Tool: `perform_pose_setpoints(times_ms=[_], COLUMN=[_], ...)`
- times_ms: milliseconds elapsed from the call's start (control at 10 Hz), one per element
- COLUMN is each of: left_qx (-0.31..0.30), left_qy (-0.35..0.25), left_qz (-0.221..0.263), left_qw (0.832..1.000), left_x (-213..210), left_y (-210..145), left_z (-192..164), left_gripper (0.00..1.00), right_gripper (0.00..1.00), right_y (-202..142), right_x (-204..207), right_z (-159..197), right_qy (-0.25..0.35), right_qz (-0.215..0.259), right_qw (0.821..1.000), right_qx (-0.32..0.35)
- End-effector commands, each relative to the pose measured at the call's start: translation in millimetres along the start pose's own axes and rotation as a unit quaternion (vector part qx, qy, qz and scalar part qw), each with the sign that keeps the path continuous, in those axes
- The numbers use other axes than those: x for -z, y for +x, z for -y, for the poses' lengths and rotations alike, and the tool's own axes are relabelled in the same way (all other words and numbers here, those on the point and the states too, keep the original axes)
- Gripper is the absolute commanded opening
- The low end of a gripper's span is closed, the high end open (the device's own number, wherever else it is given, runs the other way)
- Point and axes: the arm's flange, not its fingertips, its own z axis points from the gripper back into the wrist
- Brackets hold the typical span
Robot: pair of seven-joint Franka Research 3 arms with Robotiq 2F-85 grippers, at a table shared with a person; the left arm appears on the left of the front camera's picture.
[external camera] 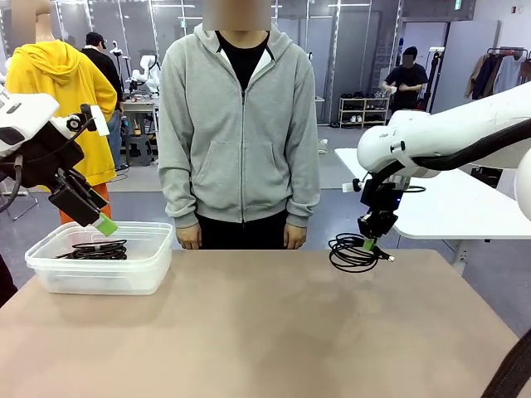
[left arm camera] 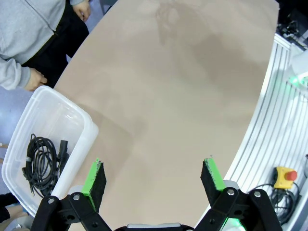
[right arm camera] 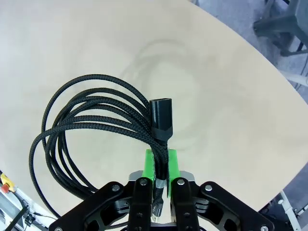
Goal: Organize and store the cables.
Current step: Place the USB Extension Cable into the Organizing box.
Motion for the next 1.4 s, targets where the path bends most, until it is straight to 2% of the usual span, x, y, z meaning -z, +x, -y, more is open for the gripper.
perform_pose_setpoints(times_ms=[0,100,400,600,900,1300], left_qx=[0.001,0.001,0.001,0.001,0.001,0.001], left_qy=[-0.002,-0.002,-0.002,-0.002,-0.002,-0.002], left_qz=[-0.004,-0.004,-0.004,-0.004,-0.004,-0.004], left_qw=[1.000,1.000,1.000,1.000,1.000,1.000], left_x=[-1,-1,-1,-1,-1,-1], left_y=[0,0,0,0,0,0], left_z=[-1,-1,-1,-1,-1,-1], left_gripper=[1.00,1.00,1.00,1.00,1.00,1.00], right_gripper=[0.00,0.00,0.00,0.00,0.00,0.00], right_y=[-3,6,48,73,89,90], right_x=[3,4,13,28,71,100], right_z=[-31,-54,-116,-161,-214,-254], right_qy=[0.003,0.002,-0.030,-0.033,-0.026,0.012], right_qz=[0.005,0.003,-0.030,-0.044,-0.048,-0.046], right_qw=[1.000,0.997,0.985,0.978,0.981,0.980], right_qx=[-0.020,-0.078,-0.167,-0.199,-0.187,-0.193])
